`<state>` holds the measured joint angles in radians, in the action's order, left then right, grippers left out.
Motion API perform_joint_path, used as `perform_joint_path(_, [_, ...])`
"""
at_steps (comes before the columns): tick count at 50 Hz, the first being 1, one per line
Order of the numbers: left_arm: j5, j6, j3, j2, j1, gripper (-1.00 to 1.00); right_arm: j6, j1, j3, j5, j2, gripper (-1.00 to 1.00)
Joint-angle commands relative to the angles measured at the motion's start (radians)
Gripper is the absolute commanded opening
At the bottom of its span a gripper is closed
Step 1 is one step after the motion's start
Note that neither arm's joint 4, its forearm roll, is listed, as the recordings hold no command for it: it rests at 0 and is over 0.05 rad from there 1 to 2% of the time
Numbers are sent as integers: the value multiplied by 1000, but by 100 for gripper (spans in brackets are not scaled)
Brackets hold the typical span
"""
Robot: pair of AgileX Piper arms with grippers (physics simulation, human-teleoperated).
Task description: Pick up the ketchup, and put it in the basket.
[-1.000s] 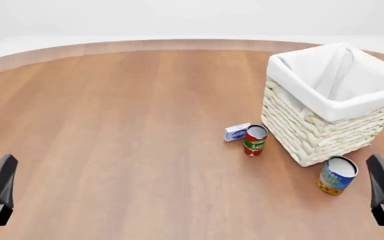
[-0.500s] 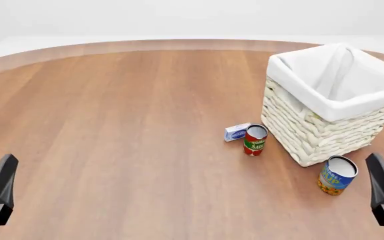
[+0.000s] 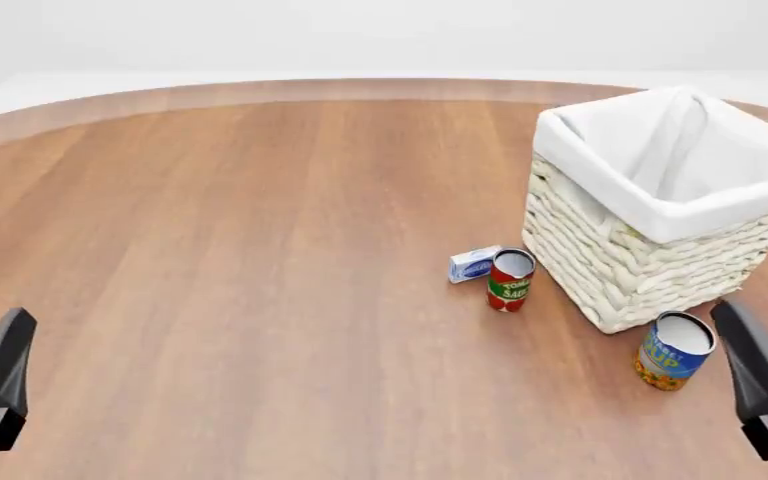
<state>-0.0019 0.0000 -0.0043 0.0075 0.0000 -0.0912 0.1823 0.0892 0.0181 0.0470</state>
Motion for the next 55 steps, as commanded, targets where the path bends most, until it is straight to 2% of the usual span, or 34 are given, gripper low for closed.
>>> perform_joint_path(1, [0,0,0,0,0,100,-9,92,36,-12,66,100])
perform_joint_path(6, [0,0,0,0,0,100,-10,120,38,-46,116,100])
perform_joint_path(12, [0,0,0,0,0,100,-41,164,30,-118,201,100])
perform_joint_path(20, [0,0,0,0,0,100,-93,218,27,-246,369,100])
perform_joint_path(21, [0,0,0,0,0,100,-109,224,26,-296,425,100])
perform_joint_path(23, [0,0,0,0,0,100,-109,224,25,-301,429,100])
perform_joint_path(30, [0,0,0,0,0,100,-123,277,40,-412,589,100])
perform_joint_path(41, [0,0,0,0,0,100,-93,370,90,-476,737,100])
perform_joint_path(43, [0,0,0,0,0,100,-74,387,115,-477,768,100])
perform_joint_path(55, [0,0,0,0,0,100,-65,470,167,-544,920,100])
